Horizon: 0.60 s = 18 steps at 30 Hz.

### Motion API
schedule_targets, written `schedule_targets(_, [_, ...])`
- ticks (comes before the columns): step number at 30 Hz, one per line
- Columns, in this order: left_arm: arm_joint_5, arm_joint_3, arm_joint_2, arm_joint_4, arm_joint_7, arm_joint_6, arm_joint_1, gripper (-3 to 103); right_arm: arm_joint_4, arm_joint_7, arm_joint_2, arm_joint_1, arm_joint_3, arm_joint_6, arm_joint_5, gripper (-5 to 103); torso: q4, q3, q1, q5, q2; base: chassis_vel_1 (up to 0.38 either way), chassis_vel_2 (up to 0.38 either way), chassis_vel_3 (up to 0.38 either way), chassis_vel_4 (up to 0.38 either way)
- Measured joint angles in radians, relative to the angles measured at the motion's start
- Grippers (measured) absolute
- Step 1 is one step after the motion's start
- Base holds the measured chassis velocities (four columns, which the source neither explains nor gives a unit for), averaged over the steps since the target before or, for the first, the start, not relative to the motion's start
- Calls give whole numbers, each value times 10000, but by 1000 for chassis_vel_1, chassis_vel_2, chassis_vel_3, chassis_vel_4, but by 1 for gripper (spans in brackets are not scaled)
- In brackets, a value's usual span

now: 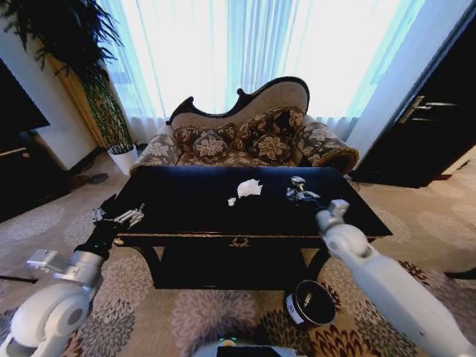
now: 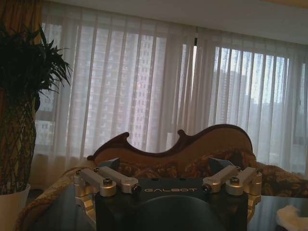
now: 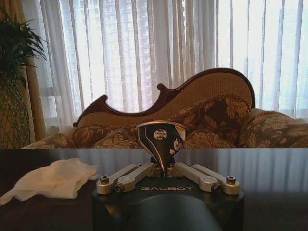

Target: Move to the front of the table and place the trash on the table into the trash bin.

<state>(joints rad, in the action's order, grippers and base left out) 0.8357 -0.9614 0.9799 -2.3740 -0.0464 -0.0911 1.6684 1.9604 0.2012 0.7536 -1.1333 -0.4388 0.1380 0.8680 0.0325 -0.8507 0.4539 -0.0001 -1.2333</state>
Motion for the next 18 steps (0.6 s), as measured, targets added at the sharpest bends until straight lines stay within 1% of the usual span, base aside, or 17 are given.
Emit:
schedule_targets(2, [0,0,-1,0,0,0,0,100,511,-130,177,-839,-700,-86,-21,0,-1,0,-1,-3,0,0,0,0,0])
schedule_targets(3, [0,0,-1,0,0,0,0,100,511,-130,177,-839,-700,-86,-21,0,-1,0,-1,-3,0,0,0,0,0])
schedule_targets(6, [0,0,-1,0,-1,0,0,100,1114,-308,508,-1848,-1649,-205,-26,0,0,0,-1,-1,-1,0,0,0,0])
schedule_targets(7, [0,0,-1,0,-1,0,0,100,1114,-308,508,-1848,-1649,-205,-26,0,0,0,-1,-1,-1,0,0,0,0])
schedule_targets(12, [0,0,-1,0,-1,0,0,100,1927,-706,999,-3270,-3409,-538,-19,0,-1,0,0,-1,0,0,0,0,0])
schedule_targets(13, [0,0,-1,0,-1,0,0,100,1927,-706,999,-3270,-3409,-538,-19,0,-1,0,0,-1,0,0,0,0,0])
schedule_targets(16, [0,0,0,0,-1,0,0,100,2170,-1073,1407,-4181,-4351,-1010,-148,0,-1,0,-1,-3,-1,0,0,0,0])
schedule_targets(17, [0,0,-1,0,-1,0,0,100,2201,-1154,1521,-4421,-4507,-1171,-205,0,0,0,-1,0,-1,0,0,0,0])
schedule_targets(18, [0,0,-1,0,-1,0,0,100,2201,-1154,1521,-4421,-4507,-1171,-205,0,0,0,-1,0,-1,0,0,0,0])
